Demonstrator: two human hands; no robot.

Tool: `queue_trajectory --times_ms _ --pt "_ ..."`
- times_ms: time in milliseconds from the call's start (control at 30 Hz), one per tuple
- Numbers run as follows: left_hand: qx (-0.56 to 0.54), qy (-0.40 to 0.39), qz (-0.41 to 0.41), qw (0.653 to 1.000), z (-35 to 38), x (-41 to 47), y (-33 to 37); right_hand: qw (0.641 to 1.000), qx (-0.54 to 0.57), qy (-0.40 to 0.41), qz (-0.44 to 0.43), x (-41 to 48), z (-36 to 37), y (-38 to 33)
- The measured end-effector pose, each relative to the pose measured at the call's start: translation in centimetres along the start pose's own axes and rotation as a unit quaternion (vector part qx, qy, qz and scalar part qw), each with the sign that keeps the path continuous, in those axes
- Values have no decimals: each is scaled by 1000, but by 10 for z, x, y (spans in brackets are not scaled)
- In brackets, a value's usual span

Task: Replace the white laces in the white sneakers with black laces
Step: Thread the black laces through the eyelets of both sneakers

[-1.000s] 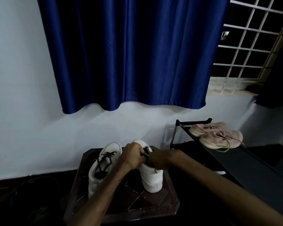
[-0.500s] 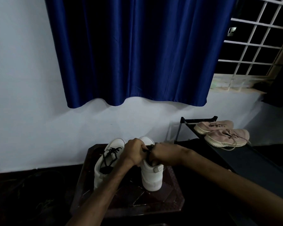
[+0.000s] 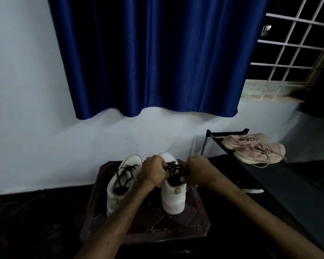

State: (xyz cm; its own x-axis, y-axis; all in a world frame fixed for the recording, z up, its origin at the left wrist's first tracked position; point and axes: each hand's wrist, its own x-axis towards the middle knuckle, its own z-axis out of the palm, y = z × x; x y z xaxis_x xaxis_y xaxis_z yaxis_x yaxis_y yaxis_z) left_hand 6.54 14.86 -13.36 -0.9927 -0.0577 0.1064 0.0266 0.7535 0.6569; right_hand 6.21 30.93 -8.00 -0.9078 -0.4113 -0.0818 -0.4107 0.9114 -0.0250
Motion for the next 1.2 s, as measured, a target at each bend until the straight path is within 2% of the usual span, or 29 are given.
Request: queue_trajectory --times_ms 67,133,300,367,500,567,667,767,900,1067,1200 --pt "0 4 2 1000 1 -1 0 999 -19 49 -3 5 7 -8" --pt "3 10 7 1000 2 -2 0 997 -43 65 -23 4 14 -19" --pt "4 22 9 1000 3 -6 -2 987 -128 27 -90 -2 19 -29" --pt "1 22 10 1000 4 -6 -1 992 -97 22 -74 1 12 -27" --pt "32 32 7 999 4 -5 0 994 4 99 -44 5 6 -27" --pt "26 34 9 999 5 -5 -2 994 9 98 -52 2 12 -28" --pt "12 24 11 1000 3 -6 -1 992 -41 95 -68 -7 14 -27" --pt "-9 14 6 1000 3 -4 1 989 -119 54 -71 -11 10 -28" --pt "0 22 -7 1000 6 -6 1 985 -150 15 -79 -7 15 -38" --pt "25 19 -2 999 6 -5 4 994 -74 68 -32 -6 8 -34" --pt "-24 30 -20 999 10 -6 -4 998 41 -11 -36 -12 19 -14"
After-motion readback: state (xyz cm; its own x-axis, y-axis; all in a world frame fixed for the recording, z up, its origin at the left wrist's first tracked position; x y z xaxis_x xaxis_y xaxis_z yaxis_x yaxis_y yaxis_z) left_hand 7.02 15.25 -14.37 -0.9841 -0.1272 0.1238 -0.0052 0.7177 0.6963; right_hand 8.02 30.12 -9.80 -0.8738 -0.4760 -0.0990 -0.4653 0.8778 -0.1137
